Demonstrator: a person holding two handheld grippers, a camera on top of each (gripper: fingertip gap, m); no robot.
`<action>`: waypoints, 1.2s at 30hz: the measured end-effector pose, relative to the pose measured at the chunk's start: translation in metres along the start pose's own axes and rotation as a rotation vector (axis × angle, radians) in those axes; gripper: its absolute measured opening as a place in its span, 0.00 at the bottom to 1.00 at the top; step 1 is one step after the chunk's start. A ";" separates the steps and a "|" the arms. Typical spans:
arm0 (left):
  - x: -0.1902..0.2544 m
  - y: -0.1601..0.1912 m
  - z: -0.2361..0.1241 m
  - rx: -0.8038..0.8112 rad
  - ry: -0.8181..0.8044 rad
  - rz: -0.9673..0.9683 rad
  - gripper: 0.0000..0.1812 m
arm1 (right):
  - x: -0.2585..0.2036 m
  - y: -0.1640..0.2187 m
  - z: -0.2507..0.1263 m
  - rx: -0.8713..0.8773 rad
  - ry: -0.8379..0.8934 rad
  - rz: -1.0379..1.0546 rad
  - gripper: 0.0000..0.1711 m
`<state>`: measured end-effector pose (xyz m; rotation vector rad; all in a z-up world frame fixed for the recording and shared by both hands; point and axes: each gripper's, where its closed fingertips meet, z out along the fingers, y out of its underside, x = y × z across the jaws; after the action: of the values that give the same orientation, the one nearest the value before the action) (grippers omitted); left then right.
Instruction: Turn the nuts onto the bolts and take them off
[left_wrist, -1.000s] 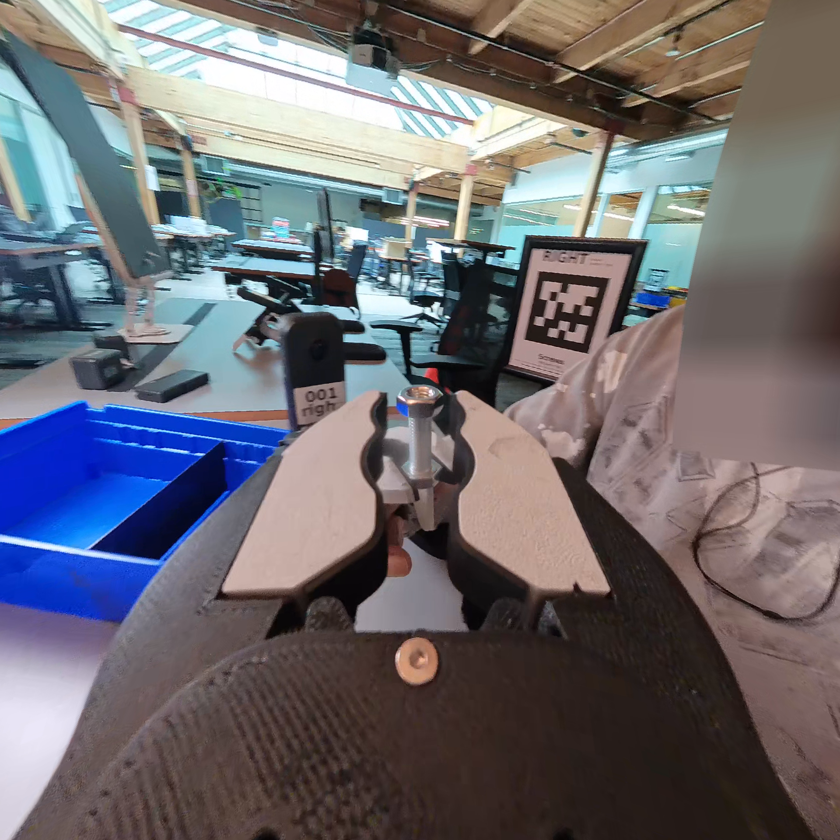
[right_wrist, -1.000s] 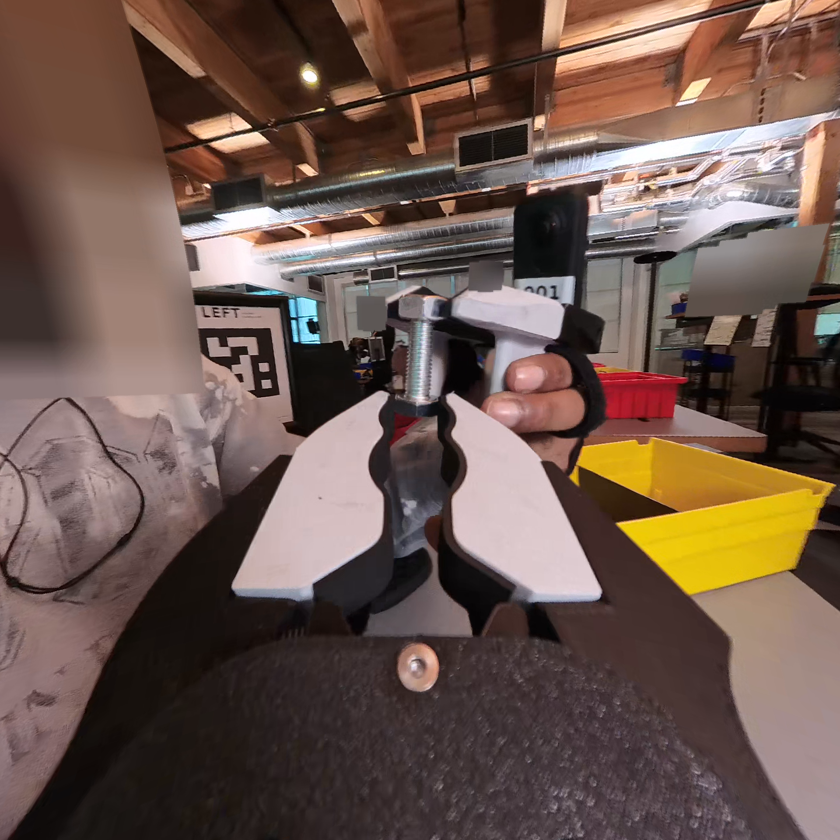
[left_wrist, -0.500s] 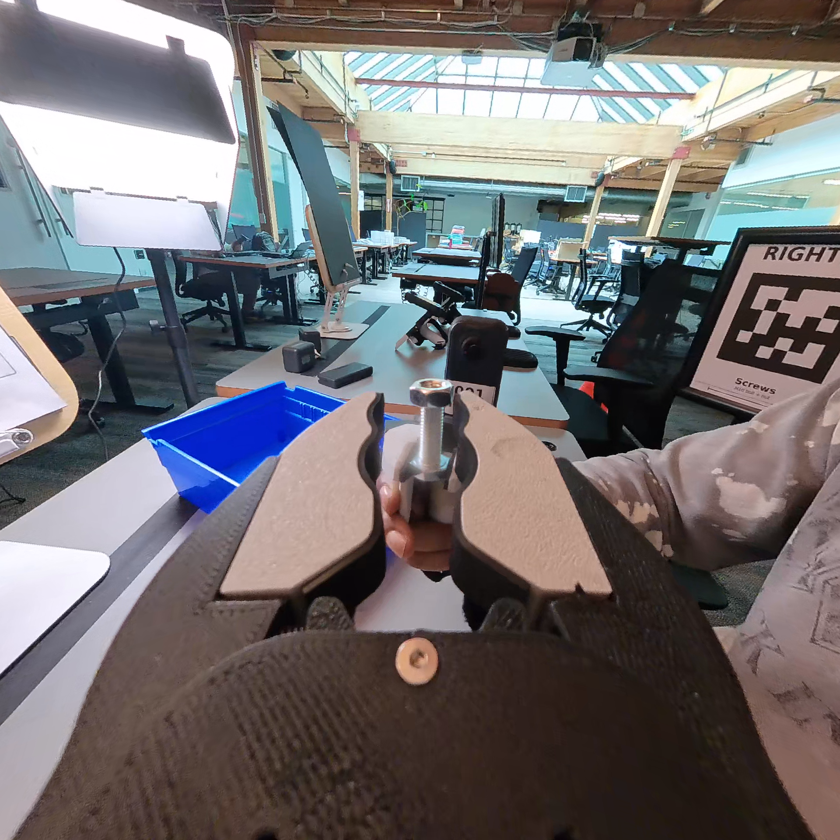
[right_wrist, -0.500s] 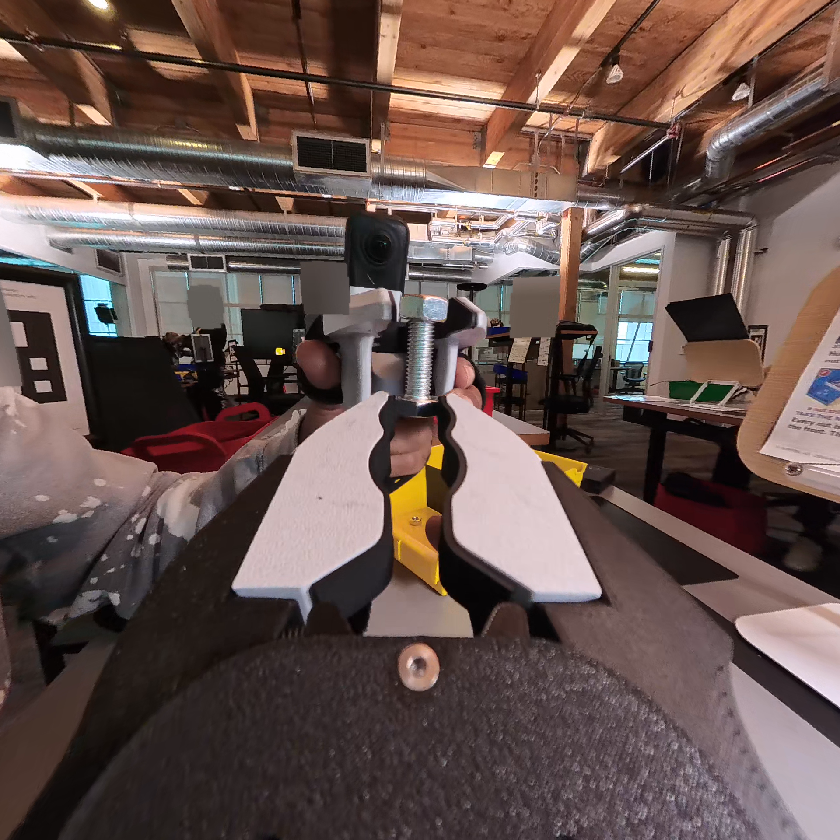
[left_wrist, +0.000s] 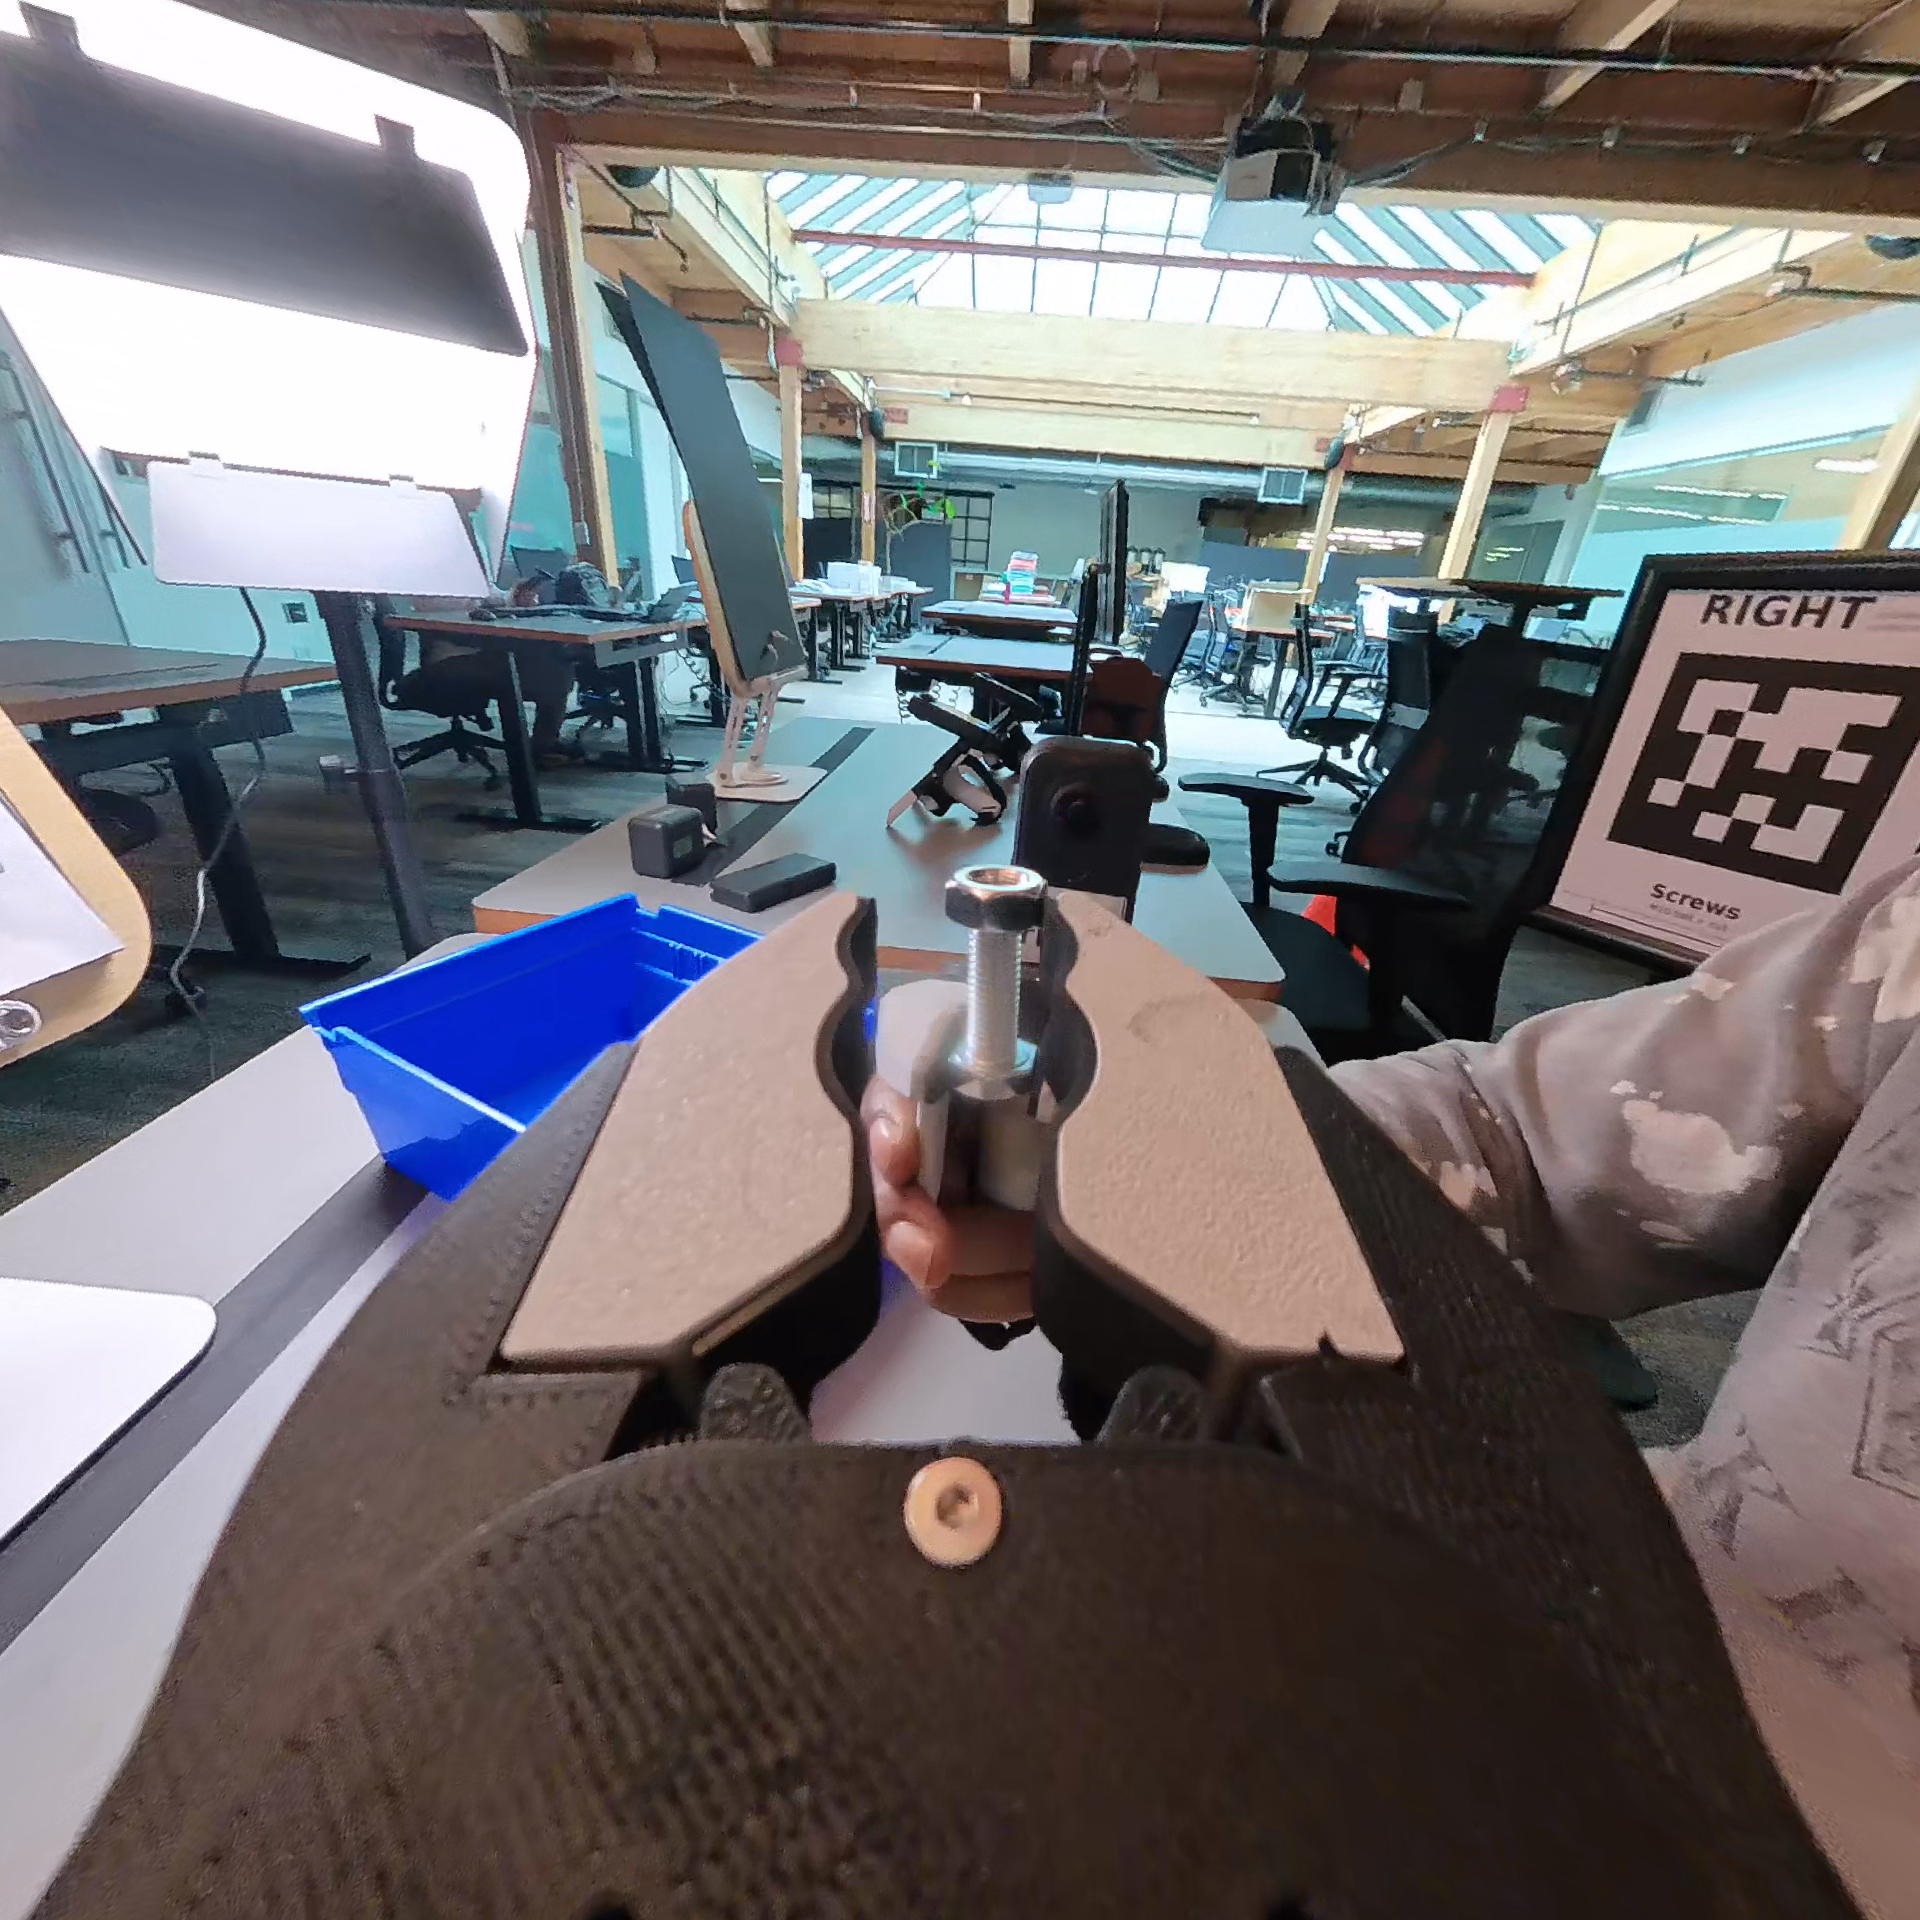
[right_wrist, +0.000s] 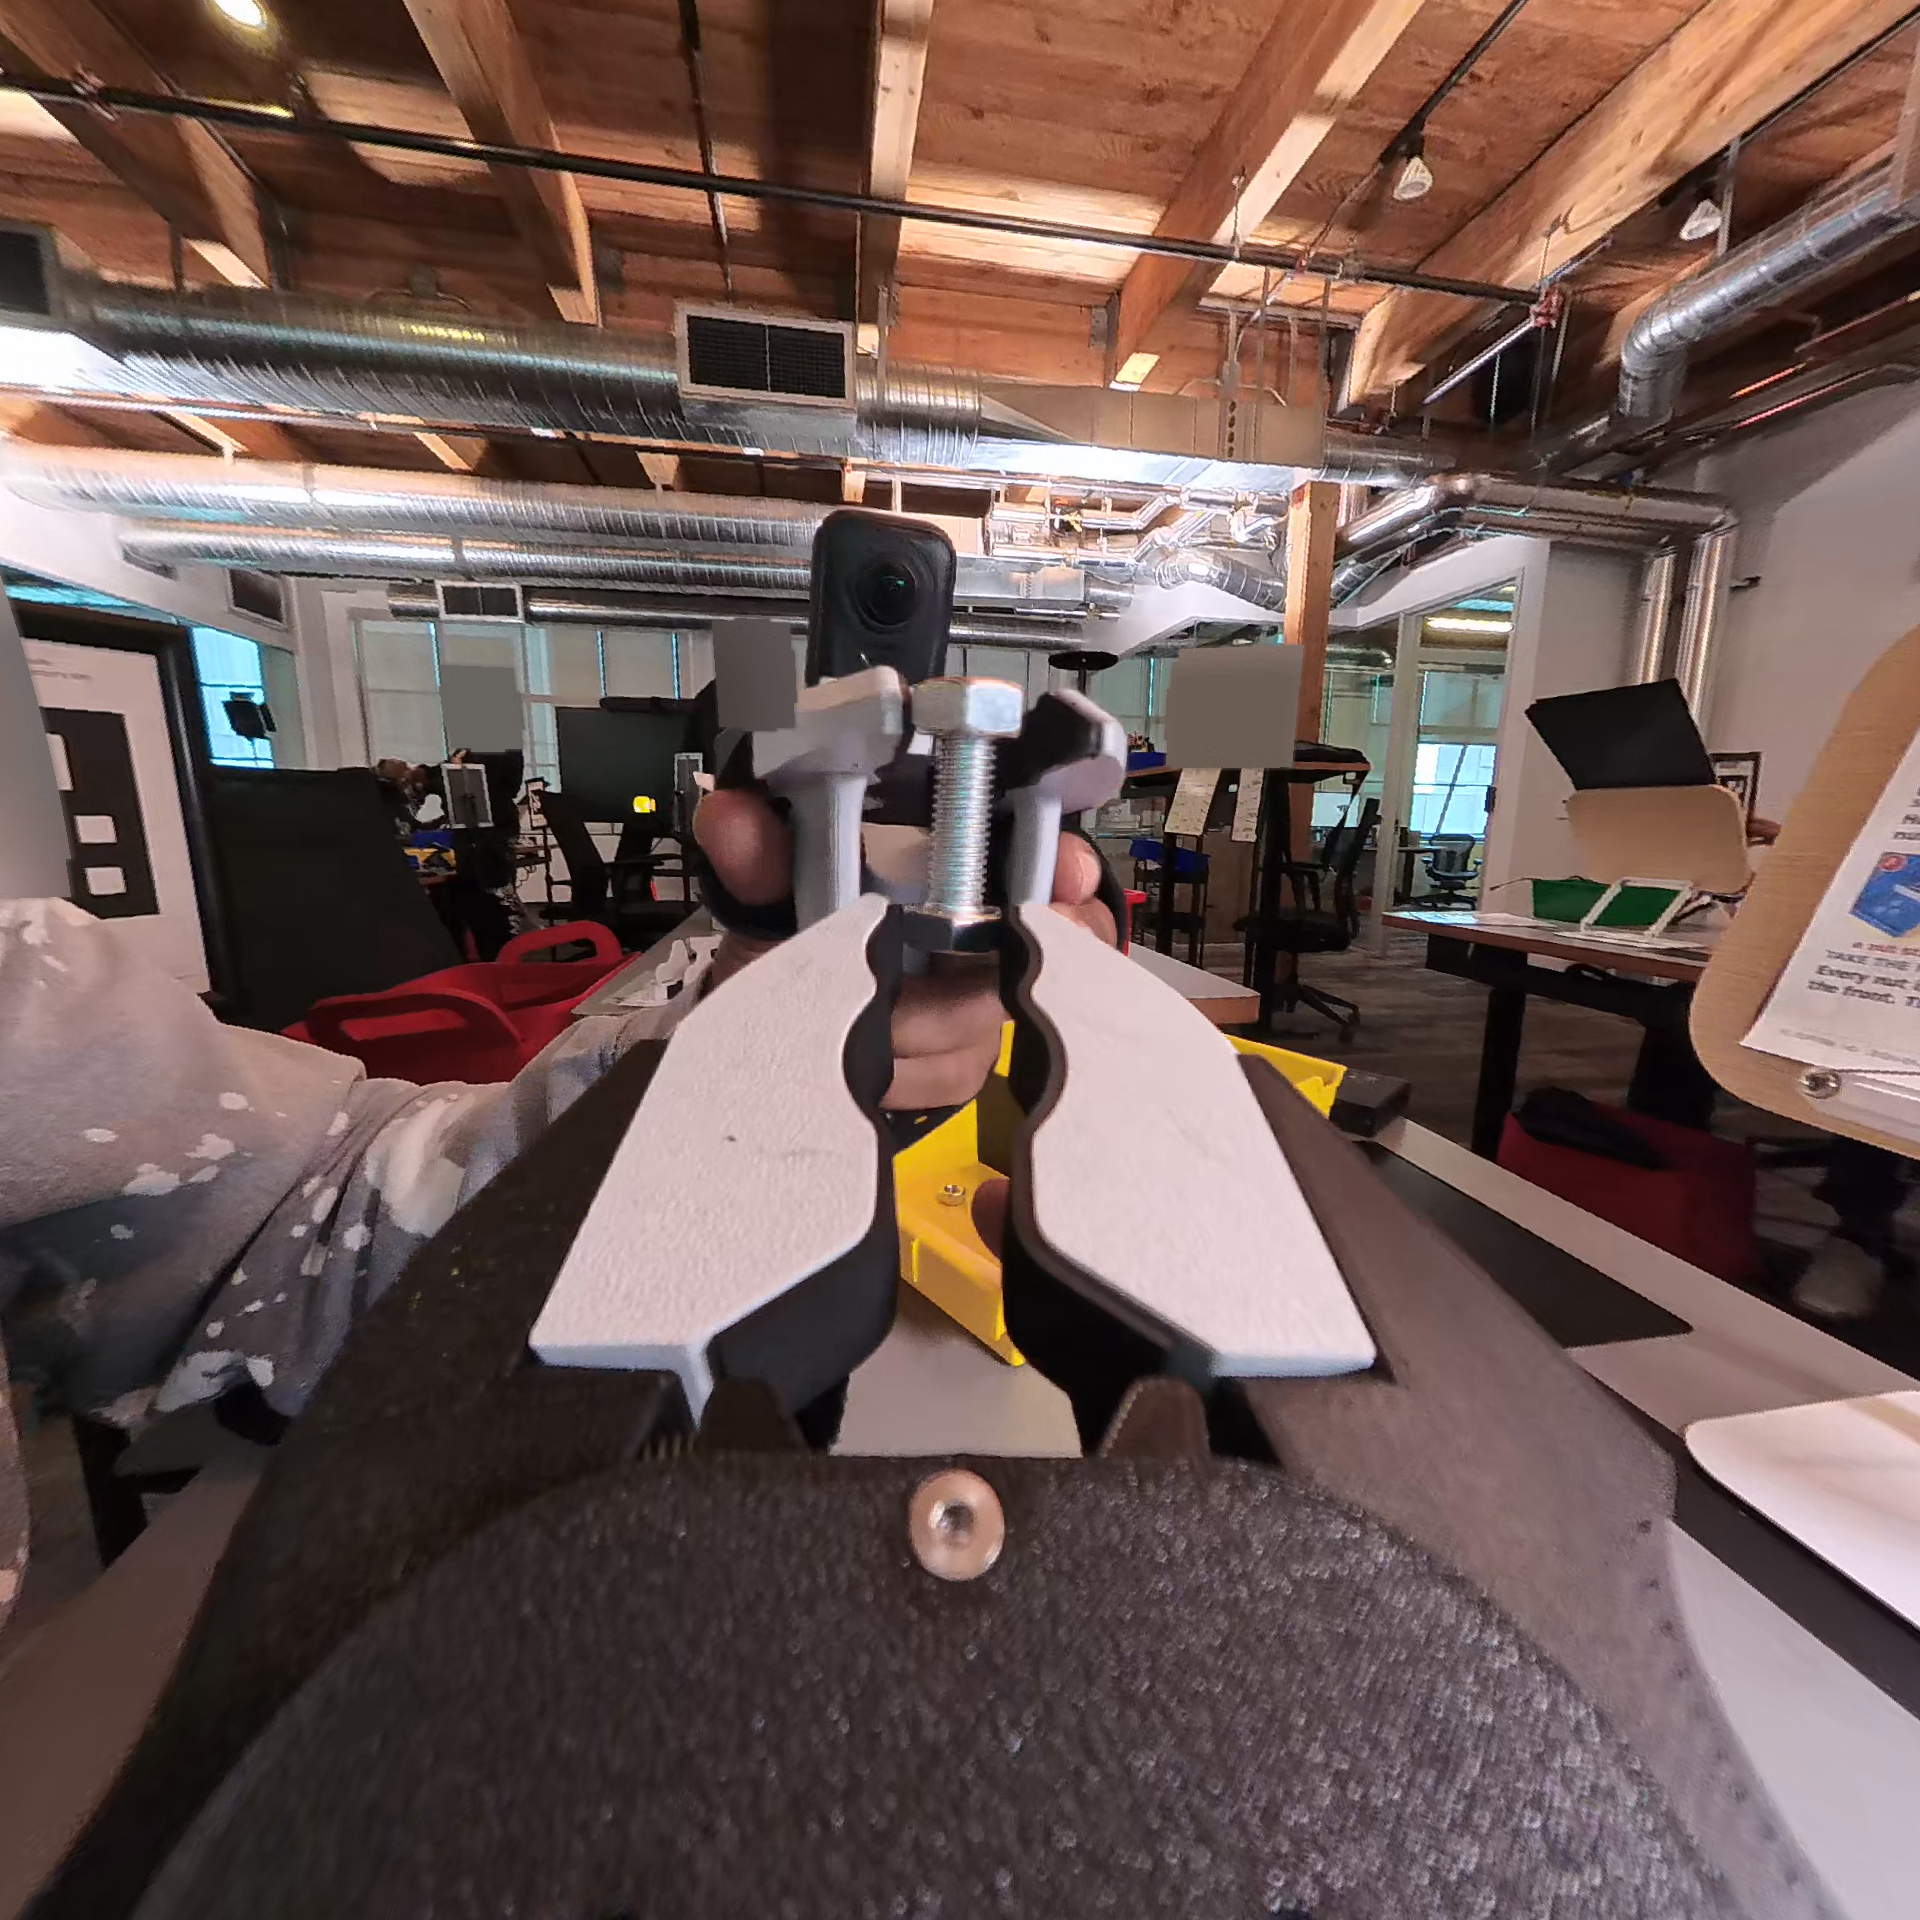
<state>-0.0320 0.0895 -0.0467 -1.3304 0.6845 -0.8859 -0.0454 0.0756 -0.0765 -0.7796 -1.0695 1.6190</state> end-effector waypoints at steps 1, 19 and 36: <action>-0.002 -0.001 -0.002 0.009 -0.002 -0.005 0.16 | 0.000 -0.001 -0.001 0.004 0.000 0.003 0.10; -0.029 -0.005 -0.013 0.054 -0.134 -0.040 0.10 | 0.006 -0.014 -0.009 0.067 -0.006 0.036 0.11; -0.015 0.000 -0.003 -0.003 -0.084 -0.073 0.18 | 0.016 -0.005 -0.009 0.036 0.046 0.033 0.11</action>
<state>-0.0418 0.1007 -0.0476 -1.3942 0.5759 -0.8826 -0.0398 0.0938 -0.0753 -0.8103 -0.9971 1.6367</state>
